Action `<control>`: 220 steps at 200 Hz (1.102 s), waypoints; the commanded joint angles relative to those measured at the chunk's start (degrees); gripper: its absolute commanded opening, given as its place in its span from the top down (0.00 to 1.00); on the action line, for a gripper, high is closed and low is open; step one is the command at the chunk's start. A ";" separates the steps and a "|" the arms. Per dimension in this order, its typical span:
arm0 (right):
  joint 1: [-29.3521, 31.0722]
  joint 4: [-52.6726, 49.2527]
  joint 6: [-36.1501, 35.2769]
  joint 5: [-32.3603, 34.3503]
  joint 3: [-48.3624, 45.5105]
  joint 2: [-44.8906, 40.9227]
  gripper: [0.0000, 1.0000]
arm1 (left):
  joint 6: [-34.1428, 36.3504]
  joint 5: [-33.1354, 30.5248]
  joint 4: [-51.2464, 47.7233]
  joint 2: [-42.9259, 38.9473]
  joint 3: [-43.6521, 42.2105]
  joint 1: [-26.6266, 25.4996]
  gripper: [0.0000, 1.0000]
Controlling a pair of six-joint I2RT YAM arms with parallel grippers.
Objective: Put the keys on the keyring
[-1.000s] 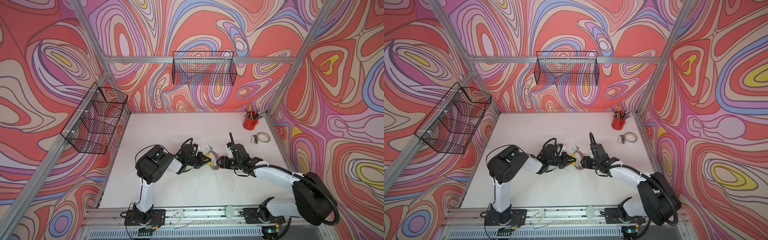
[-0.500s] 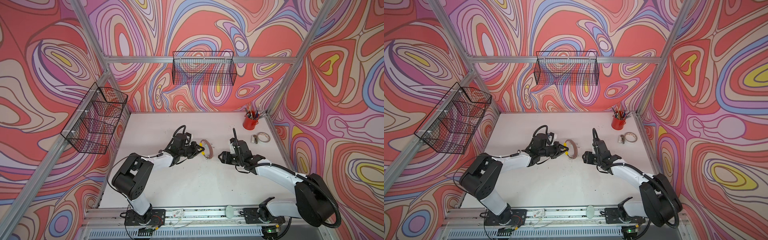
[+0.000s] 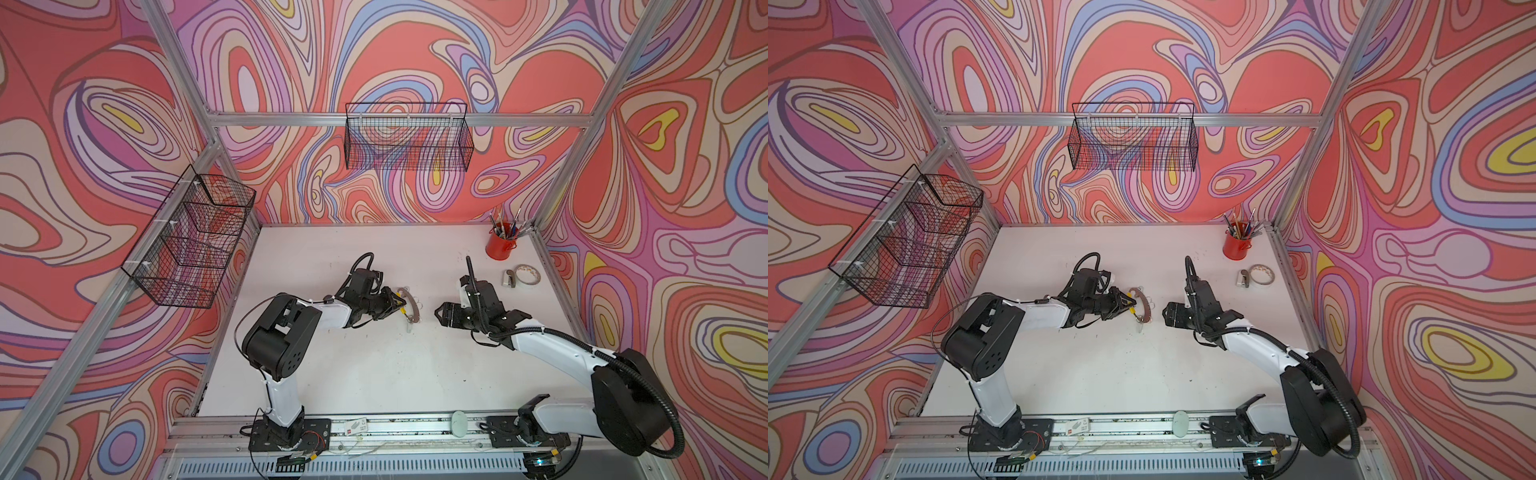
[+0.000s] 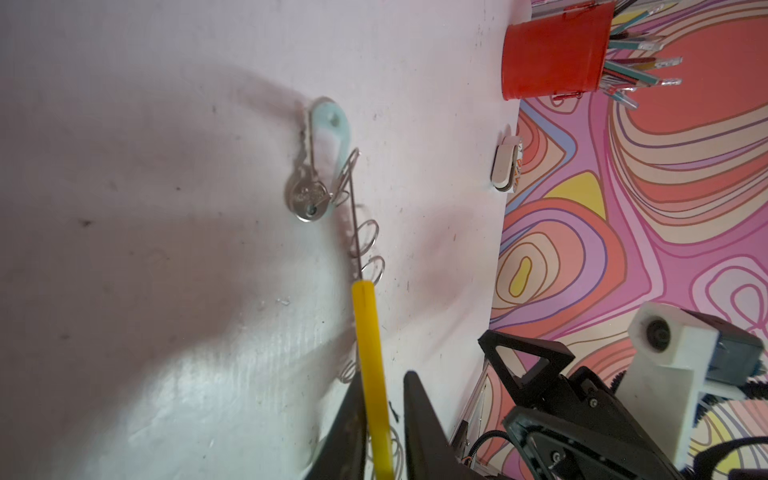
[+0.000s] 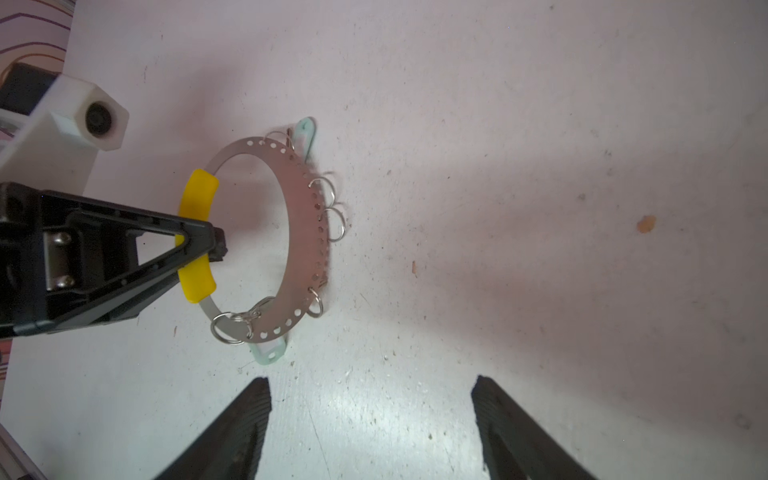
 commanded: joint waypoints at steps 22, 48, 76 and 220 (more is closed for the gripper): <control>-1.66 0.83 -2.41 2.66 0.10 -3.43 0.10 | 1.16 -6.73 -3.61 -7.02 -3.39 2.29 0.48; -4.00 1.71 -4.57 6.49 1.07 -5.58 0.04 | 4.39 -15.98 -13.75 -16.75 -4.01 5.89 0.02; -7.30 8.08 -7.20 16.96 -0.95 -10.70 0.02 | 12.83 -32.19 -22.60 -28.05 -3.77 9.36 0.00; -23.65 71.21 -23.75 26.41 -19.73 12.32 0.02 | 57.16 -53.73 12.09 -27.11 -25.44 22.93 0.00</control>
